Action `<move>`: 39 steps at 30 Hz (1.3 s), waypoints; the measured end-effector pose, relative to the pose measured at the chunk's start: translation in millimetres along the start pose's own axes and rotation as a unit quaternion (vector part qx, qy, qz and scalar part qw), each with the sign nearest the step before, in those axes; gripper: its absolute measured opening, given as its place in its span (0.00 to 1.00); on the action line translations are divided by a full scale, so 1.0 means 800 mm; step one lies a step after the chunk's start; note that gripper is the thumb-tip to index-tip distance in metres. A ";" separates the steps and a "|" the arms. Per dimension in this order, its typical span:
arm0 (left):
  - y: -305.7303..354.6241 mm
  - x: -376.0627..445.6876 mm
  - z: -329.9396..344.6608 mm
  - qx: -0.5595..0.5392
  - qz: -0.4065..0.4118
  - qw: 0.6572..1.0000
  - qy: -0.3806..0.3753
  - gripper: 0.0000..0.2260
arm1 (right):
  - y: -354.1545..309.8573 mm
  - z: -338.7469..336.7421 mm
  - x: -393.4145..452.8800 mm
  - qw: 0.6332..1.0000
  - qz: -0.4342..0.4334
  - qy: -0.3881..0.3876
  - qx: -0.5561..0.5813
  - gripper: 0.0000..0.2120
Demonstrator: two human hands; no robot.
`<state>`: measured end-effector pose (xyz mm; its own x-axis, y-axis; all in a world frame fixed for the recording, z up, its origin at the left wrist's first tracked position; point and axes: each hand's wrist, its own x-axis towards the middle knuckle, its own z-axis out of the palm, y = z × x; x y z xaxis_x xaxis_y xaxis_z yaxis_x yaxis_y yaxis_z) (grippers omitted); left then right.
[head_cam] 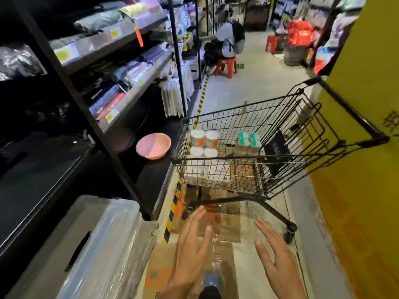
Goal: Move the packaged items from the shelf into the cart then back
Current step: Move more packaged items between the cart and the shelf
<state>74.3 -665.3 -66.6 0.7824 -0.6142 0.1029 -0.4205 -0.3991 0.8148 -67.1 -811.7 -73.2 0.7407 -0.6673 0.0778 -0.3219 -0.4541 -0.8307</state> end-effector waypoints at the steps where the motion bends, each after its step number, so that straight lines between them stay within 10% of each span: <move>1: -0.001 0.029 0.000 -0.003 0.002 1.000 -0.001 0.15 | -0.001 0.002 0.028 1.000 0.003 0.006 0.003 0.18; 17: -0.001 0.394 0.032 -0.015 0.016 0.999 -0.038 0.20 | -0.007 -0.003 0.379 0.996 0.039 0.075 0.014 0.24; 39: -0.086 0.740 0.318 0.016 -0.129 0.979 -0.159 0.38 | 0.264 0.011 0.733 0.956 0.288 0.023 0.049 0.38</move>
<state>449.2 -1174.5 -207.0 0.6836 -0.6694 -0.2909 -0.2462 -0.5867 0.7715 304.3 -1293.6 -207.7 0.4298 -0.8168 -0.3848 -0.6102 0.0514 -0.7906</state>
